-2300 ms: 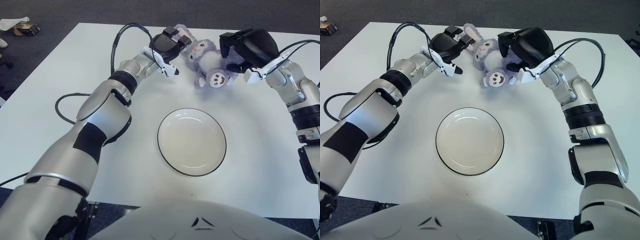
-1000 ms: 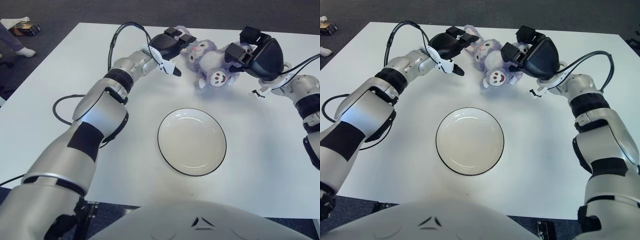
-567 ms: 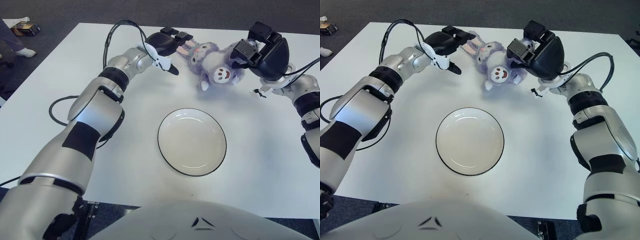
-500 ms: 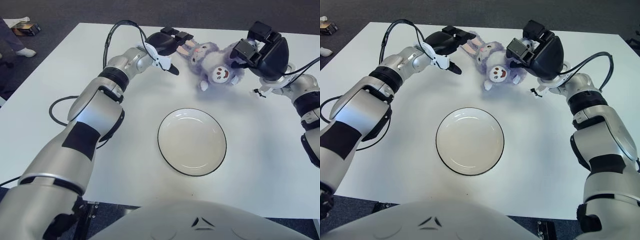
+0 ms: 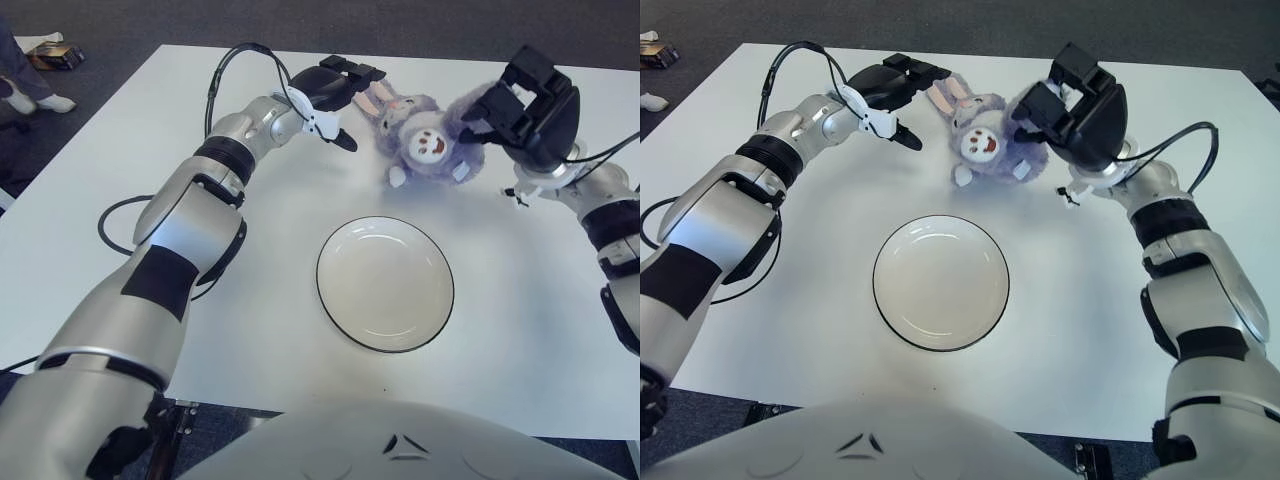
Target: Put the doll into the plate.
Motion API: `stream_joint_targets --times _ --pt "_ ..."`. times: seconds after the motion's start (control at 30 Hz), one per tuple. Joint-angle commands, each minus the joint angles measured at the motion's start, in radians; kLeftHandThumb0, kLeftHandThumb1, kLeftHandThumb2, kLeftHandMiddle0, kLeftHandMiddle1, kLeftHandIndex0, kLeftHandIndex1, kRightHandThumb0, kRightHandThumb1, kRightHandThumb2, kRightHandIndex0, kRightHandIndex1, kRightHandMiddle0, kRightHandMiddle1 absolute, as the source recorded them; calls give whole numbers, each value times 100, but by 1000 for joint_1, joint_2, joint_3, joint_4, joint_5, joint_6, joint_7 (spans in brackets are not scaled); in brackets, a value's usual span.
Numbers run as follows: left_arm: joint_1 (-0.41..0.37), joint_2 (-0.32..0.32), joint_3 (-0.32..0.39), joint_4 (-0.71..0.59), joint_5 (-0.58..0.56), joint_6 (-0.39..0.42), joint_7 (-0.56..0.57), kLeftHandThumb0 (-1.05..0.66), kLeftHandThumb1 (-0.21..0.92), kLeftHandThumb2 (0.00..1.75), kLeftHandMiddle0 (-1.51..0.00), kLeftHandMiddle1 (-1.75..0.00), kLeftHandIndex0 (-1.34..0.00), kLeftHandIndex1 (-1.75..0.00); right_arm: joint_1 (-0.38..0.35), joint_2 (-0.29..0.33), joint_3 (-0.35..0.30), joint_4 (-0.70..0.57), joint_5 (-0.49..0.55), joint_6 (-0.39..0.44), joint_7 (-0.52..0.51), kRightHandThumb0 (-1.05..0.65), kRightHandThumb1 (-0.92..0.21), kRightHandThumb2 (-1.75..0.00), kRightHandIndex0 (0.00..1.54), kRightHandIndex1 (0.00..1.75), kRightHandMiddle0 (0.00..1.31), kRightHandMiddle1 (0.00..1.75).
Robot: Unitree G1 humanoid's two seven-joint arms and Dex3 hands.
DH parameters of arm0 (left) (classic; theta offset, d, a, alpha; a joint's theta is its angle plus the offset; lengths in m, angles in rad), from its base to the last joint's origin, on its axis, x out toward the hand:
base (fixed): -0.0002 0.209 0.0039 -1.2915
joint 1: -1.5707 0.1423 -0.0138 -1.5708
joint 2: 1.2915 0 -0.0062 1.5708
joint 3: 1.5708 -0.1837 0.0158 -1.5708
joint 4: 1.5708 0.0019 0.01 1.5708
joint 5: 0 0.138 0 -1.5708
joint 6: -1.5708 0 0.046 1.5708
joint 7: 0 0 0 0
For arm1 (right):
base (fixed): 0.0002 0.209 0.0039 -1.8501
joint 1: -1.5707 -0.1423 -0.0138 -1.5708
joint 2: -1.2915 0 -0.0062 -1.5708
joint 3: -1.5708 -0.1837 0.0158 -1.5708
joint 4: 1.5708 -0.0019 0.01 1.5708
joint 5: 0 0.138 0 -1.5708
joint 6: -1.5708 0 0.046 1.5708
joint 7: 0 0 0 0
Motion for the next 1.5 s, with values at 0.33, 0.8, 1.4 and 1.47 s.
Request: stream_joint_targets --times 0.33,0.8,1.4,1.47 --pt "9 10 -10 -5 15 8 14 -105 80 15 -5 -40 0 -39 7 7 -51 -58 99 -58 -12 -1 3 -169 88 175 67 168" --pt "8 1 -23 -2 19 -21 20 -105 80 16 -4 -38 0 -33 106 -32 -108 -122 207 -193 98 -1 -3 -163 84 175 61 168" --pt "-24 -42 -47 -16 23 -77 -76 -105 85 15 0 -11 0 -3 118 67 -139 -165 185 -115 45 -1 -5 -160 82 175 62 165" --pt "-27 -48 -46 -18 20 -85 -88 -105 84 15 -1 -11 0 -2 134 48 -150 -170 210 -143 79 -1 -5 -161 82 175 62 166"
